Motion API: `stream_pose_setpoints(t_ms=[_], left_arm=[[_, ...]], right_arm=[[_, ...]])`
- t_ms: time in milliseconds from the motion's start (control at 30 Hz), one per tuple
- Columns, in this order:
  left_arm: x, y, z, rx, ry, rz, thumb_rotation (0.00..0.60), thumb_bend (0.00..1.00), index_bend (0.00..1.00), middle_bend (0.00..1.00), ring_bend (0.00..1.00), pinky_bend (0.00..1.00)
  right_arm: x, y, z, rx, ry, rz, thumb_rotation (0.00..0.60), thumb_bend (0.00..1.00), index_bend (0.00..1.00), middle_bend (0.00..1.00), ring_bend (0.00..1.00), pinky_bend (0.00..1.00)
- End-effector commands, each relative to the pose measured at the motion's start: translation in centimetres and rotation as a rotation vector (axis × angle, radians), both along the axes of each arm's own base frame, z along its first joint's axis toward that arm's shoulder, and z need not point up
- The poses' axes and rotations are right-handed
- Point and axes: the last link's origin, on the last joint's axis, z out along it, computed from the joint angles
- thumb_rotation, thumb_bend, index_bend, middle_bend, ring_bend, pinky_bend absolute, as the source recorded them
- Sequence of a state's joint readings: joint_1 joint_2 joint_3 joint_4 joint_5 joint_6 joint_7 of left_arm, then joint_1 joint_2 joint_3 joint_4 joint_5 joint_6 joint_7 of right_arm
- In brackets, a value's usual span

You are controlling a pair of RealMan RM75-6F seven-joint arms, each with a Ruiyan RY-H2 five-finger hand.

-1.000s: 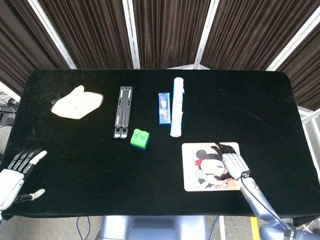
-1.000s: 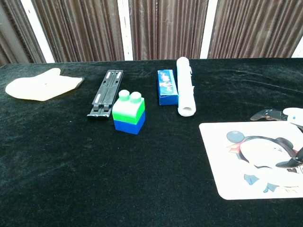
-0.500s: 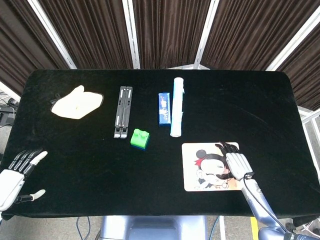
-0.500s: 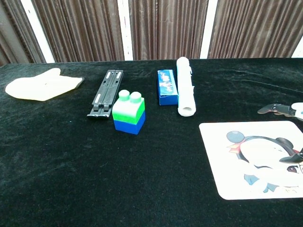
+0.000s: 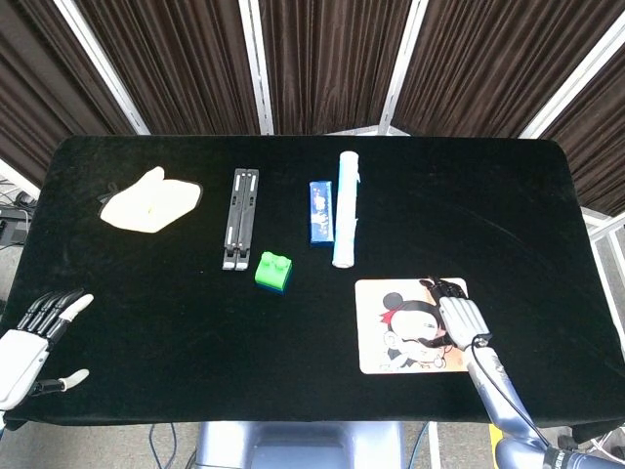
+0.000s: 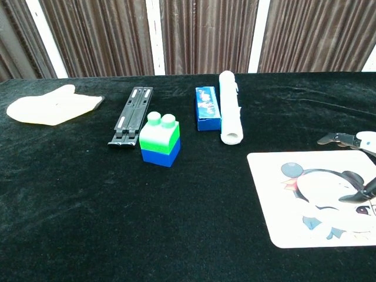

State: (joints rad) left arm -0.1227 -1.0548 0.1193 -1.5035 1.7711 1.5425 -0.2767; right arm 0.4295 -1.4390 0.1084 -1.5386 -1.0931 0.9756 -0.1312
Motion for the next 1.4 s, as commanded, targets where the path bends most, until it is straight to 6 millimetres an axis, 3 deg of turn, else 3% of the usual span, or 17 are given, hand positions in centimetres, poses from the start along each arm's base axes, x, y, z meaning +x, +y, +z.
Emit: stream_pose_setpoints(t_ms=[33,833,1400], left_arm=[[0.0,0.0,0.0,0.0,-0.002,0.001,0.6,0.11,0.0,0.0,0.0,0.0],[-0.3,0.4,0.0,-0.005,-0.008,0.012,0.6,0.11,0.0,0.0,0.0,0.0],[-0.4,0.5,0.0,-0.008,-0.015,0.024,0.6,0.11,0.0,0.0,0.0,0.0]], right_arm=[[-0.1,-0.1,-0.2,0.007,0.001,-0.009,0.6,0.16,0.07,0.0,0.0,0.0],[-0.1,-1.9,-0.9,-0.044,-0.009,-0.025,0.6,0.17,0.07,0.0,0.0,0.0],[0.7,-4.3,-1.3,-0.058,-0.006,-0.025,0.6,0.16,0.07,0.0,0.0,0.0]])
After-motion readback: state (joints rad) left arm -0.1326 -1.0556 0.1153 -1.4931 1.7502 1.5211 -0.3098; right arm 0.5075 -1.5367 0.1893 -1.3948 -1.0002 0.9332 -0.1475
